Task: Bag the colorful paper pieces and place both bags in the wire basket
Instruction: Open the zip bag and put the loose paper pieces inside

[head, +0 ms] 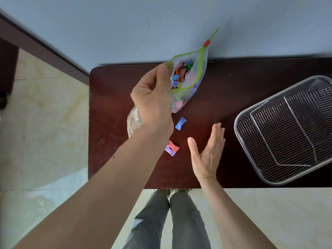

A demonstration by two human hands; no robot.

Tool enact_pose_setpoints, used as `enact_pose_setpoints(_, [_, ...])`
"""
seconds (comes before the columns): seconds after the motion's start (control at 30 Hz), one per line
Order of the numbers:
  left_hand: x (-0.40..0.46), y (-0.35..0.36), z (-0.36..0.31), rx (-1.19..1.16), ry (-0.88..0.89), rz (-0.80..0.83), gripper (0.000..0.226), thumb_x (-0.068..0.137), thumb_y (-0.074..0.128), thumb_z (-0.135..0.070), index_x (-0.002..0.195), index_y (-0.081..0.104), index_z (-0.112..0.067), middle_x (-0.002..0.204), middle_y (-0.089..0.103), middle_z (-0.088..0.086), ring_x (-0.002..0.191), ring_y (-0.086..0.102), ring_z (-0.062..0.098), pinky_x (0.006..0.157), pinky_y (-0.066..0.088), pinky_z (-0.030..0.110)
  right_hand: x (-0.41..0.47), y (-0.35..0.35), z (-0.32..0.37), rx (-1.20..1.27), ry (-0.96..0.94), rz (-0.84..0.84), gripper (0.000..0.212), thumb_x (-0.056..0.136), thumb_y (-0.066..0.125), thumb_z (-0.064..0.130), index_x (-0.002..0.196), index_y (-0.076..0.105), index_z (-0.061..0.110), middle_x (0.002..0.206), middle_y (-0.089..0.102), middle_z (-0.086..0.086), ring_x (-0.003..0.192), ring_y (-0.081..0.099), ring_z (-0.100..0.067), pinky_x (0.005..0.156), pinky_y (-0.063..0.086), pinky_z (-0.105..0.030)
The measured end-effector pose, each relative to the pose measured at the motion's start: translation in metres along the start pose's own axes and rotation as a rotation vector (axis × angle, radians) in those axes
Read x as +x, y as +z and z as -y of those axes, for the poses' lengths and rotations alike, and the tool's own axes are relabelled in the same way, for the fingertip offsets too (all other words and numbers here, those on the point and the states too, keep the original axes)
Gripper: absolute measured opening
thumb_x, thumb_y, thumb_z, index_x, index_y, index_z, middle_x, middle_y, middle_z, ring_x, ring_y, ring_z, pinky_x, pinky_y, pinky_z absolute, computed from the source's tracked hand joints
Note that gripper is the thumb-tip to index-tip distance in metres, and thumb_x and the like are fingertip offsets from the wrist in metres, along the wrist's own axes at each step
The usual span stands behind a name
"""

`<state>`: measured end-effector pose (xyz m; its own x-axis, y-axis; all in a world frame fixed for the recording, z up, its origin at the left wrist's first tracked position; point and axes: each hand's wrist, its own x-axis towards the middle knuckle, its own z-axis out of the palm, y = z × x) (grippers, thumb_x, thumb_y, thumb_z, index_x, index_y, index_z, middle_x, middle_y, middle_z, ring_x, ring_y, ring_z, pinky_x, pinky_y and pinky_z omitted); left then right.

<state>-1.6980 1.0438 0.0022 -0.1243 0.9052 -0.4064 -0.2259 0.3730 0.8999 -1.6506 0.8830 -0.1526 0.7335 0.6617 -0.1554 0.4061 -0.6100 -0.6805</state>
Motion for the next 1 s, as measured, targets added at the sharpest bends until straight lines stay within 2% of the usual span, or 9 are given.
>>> enact_pose_setpoints(0.1, [0.002,0.000,0.002,-0.030,0.000,-0.002,0.013,0.093,0.062,-0.006,0.097,0.073,0.000,0.085,0.075,0.001,0.088,0.070,0.013,0.086,0.057,0.024,-0.006,0.006,0.004,0.002,-0.082,0.046,0.101,0.082,0.044,0.074,0.151,0.021,0.005,0.161,0.022,-0.015,0.151,0.014,-0.027,0.124,0.010,-0.040])
enact_pose_setpoints(0.2, [0.003,-0.001,0.003,-0.048,0.004,0.000,0.015,0.092,0.062,-0.005,0.100,0.072,0.003,0.087,0.074,0.004,0.088,0.069,0.014,0.086,0.057,0.024,-0.010,0.016,0.012,-0.035,-0.208,0.123,0.112,0.075,0.056,0.075,0.152,0.017,0.002,0.161,0.020,-0.015,0.151,0.014,-0.027,0.123,0.014,-0.042])
enact_pose_setpoints(0.33, [0.007,-0.004,0.003,-0.060,0.006,0.000,0.014,0.092,0.063,-0.005,0.098,0.072,0.003,0.085,0.075,0.003,0.091,0.070,0.016,0.088,0.057,0.027,-0.009,0.027,0.018,-0.180,-0.417,0.200,0.126,0.066,0.049,0.087,0.151,0.016,0.001,0.160,0.020,-0.017,0.150,0.018,-0.032,0.121,0.020,-0.046])
enact_pose_setpoints(0.4, [0.007,-0.006,0.004,-0.067,0.012,0.004,0.012,0.091,0.063,-0.004,0.096,0.073,0.002,0.082,0.075,0.002,0.091,0.070,0.017,0.090,0.057,0.031,-0.002,0.030,0.019,-0.300,-0.495,0.207,0.125,0.062,0.046,0.090,0.150,0.024,0.005,0.159,0.025,-0.015,0.148,0.025,-0.033,0.118,0.024,-0.049])
enact_pose_setpoints(0.5, [0.007,-0.007,0.005,-0.063,0.021,0.003,0.013,0.091,0.063,-0.004,0.097,0.072,0.003,0.081,0.075,0.001,0.091,0.071,0.017,0.089,0.057,0.029,0.007,0.032,0.017,-0.397,-0.589,0.162,0.110,0.066,0.048,0.086,0.143,0.044,0.008,0.153,0.041,-0.011,0.140,0.039,-0.035,0.113,0.032,-0.051])
enact_pose_setpoints(0.6, [0.007,-0.008,0.005,-0.071,0.029,0.002,0.014,0.091,0.063,-0.003,0.099,0.072,0.006,0.082,0.075,0.001,0.091,0.071,0.017,0.088,0.057,0.028,0.012,0.035,0.010,-0.314,-0.628,0.040,0.085,0.073,0.056,0.076,0.128,0.060,0.011,0.136,0.058,-0.010,0.124,0.050,-0.030,0.104,0.043,-0.044])
enact_pose_setpoints(0.67, [0.006,-0.007,0.005,-0.069,0.030,0.002,0.015,0.091,0.063,-0.003,0.099,0.071,0.006,0.082,0.075,0.001,0.092,0.070,0.019,0.090,0.058,0.031,0.016,0.037,0.006,-0.270,-0.609,-0.014,0.071,0.075,0.060,0.070,0.118,0.066,0.015,0.125,0.063,-0.008,0.114,0.049,-0.025,0.095,0.046,-0.040])
enact_pose_setpoints(0.87, [0.006,-0.008,0.008,-0.085,0.021,0.022,0.014,0.092,0.061,-0.003,0.099,0.071,0.004,0.081,0.075,-0.001,0.091,0.071,0.016,0.089,0.057,0.028,0.017,0.040,0.002,-0.215,-0.594,-0.025,0.035,0.080,0.068,0.053,0.091,0.069,0.019,0.095,0.062,-0.005,0.086,0.045,-0.019,0.070,0.047,-0.036])
enact_pose_setpoints(1.0, [0.005,-0.007,0.008,-0.100,0.018,0.032,0.015,0.092,0.061,-0.002,0.101,0.070,0.007,0.087,0.074,0.007,0.096,0.070,0.021,0.094,0.056,0.033,0.018,0.040,0.002,-0.288,-0.626,-0.097,0.037,0.086,0.065,0.048,0.075,0.060,0.014,0.069,0.054,-0.003,0.066,0.046,-0.021,0.058,0.041,-0.035])
